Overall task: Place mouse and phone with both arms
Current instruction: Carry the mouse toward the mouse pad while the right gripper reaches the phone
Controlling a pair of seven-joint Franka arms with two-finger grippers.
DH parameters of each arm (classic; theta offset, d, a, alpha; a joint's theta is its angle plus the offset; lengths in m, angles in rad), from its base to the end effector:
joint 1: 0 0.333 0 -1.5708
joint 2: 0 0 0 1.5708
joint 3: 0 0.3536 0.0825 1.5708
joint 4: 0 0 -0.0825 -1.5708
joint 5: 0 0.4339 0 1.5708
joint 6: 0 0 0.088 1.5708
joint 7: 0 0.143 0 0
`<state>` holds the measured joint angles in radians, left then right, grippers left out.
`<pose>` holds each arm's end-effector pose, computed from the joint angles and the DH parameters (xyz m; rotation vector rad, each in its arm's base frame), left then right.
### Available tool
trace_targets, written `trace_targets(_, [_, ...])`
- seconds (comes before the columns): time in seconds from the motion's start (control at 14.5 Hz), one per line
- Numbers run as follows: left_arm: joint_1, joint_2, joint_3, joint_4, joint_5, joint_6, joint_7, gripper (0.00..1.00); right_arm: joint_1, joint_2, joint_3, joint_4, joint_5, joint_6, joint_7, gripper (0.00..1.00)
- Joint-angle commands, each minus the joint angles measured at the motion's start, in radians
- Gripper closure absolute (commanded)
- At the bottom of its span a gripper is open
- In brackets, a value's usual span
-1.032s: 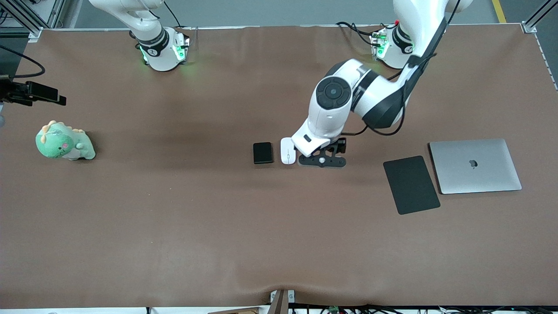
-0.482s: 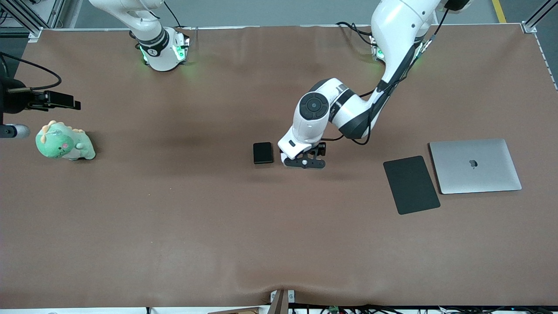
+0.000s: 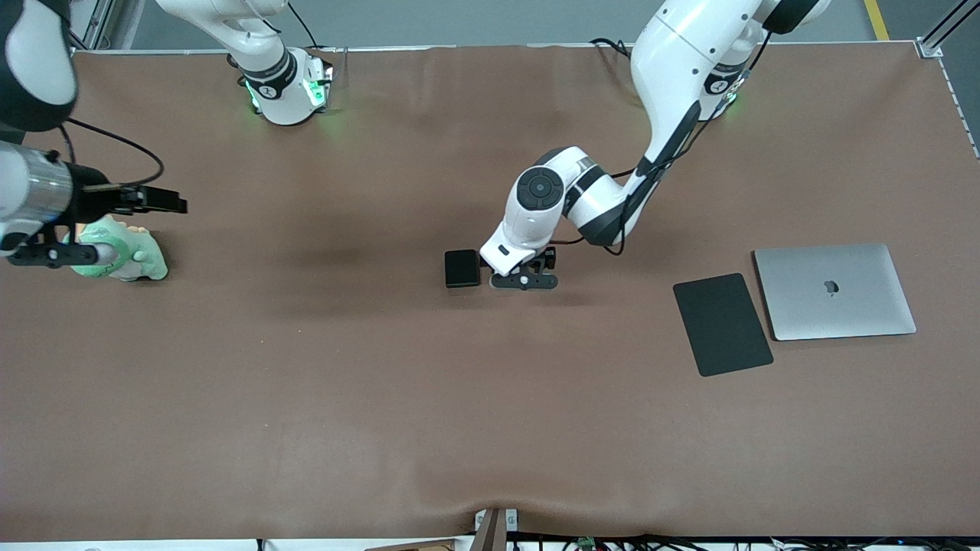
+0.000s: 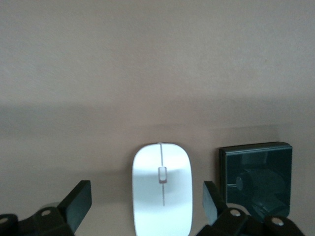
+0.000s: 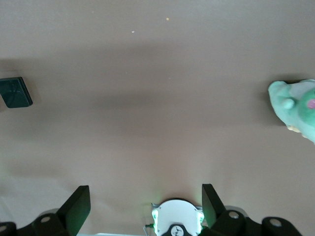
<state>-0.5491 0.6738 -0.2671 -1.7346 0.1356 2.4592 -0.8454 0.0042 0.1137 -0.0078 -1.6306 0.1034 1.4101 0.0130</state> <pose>0.5160 -0.5242 0.1671 3.0337 -0.0163 -0.0025 0.6001 0.0141 0.5182 -2.9981 0.0260 0.5064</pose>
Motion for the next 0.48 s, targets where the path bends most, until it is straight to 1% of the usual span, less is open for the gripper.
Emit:
trace_targets(0.0, [-0.011, 0.026, 0.003, 0.006, 0.024, 0.029, -0.032, 0.00, -0.007, -0.065, 0.029, -0.115, 0.018, 0.081, 0.027, 0.00])
trace_targets(0.14, [-0.023, 0.035, 0.003, 0.003, 0.022, 0.029, -0.032, 0.03, -0.003, -0.078, 0.067, -0.152, 0.016, 0.127, 0.027, 0.00])
trace_targets(0.21, [-0.023, 0.038, 0.003, 0.001, 0.024, 0.029, -0.034, 0.07, -0.001, -0.078, 0.083, -0.162, 0.015, 0.142, 0.027, 0.00])
trace_targets(0.41, [-0.025, 0.053, 0.003, 0.000, 0.024, 0.029, -0.040, 0.16, 0.016, -0.078, 0.086, -0.204, 0.015, 0.202, 0.028, 0.00])
